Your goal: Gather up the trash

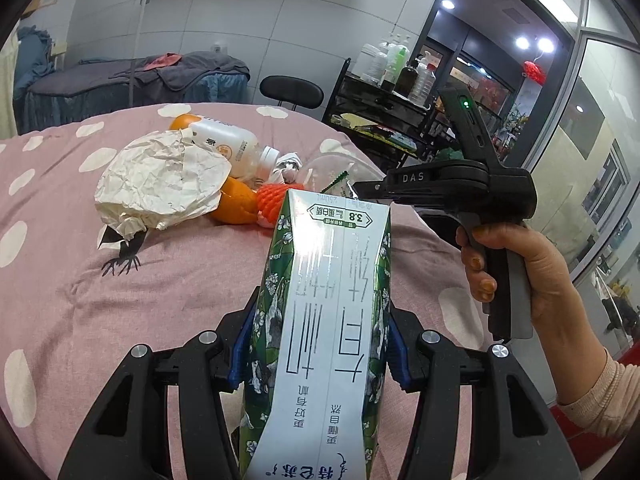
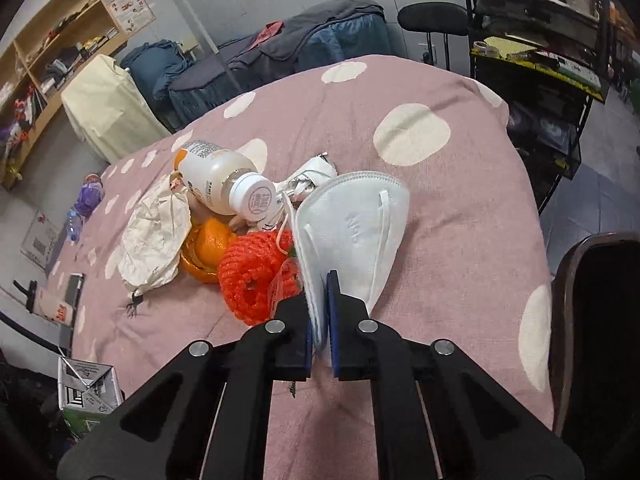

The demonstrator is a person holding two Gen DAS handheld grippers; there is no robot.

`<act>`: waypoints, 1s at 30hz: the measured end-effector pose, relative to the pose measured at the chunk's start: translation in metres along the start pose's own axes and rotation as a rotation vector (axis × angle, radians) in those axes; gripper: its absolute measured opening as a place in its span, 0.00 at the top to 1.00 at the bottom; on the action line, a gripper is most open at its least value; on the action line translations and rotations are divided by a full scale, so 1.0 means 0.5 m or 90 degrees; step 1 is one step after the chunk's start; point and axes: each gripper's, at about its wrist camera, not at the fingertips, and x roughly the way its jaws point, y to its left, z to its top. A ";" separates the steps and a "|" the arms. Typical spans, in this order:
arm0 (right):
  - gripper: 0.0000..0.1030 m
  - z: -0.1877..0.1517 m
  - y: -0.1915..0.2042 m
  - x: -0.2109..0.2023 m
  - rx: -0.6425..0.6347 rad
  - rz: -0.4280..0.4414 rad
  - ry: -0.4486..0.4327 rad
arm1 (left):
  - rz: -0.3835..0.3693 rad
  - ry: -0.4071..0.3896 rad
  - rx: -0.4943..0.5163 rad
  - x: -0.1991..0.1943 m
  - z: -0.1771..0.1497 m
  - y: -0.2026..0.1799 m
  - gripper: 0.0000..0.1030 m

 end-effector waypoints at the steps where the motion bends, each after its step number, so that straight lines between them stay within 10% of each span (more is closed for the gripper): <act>1: 0.95 -0.001 0.001 -0.014 -0.001 0.007 -0.015 | 0.000 -0.002 0.001 -0.001 0.001 -0.002 0.49; 8: 0.95 0.000 0.024 -0.138 -0.054 0.031 -0.096 | -0.012 0.000 0.010 0.009 0.002 -0.020 0.49; 19: 0.93 -0.062 0.006 -0.090 -0.078 -0.003 -0.015 | -0.010 0.002 0.022 0.009 -0.002 -0.041 0.49; 21: 0.87 -0.060 -0.001 -0.099 -0.056 0.022 -0.021 | -0.008 0.002 0.020 0.007 -0.002 -0.039 0.49; 23: 0.51 -0.055 -0.006 -0.110 -0.038 0.033 -0.031 | -0.007 0.000 0.019 0.005 -0.001 -0.038 0.49; 25: 0.46 -0.053 -0.004 -0.116 -0.044 0.014 -0.043 | -0.007 -0.002 0.016 0.004 -0.001 -0.038 0.49; 30: 0.89 -0.057 0.011 -0.101 -0.075 -0.002 -0.025 | -0.009 0.000 0.013 0.008 -0.003 -0.041 0.49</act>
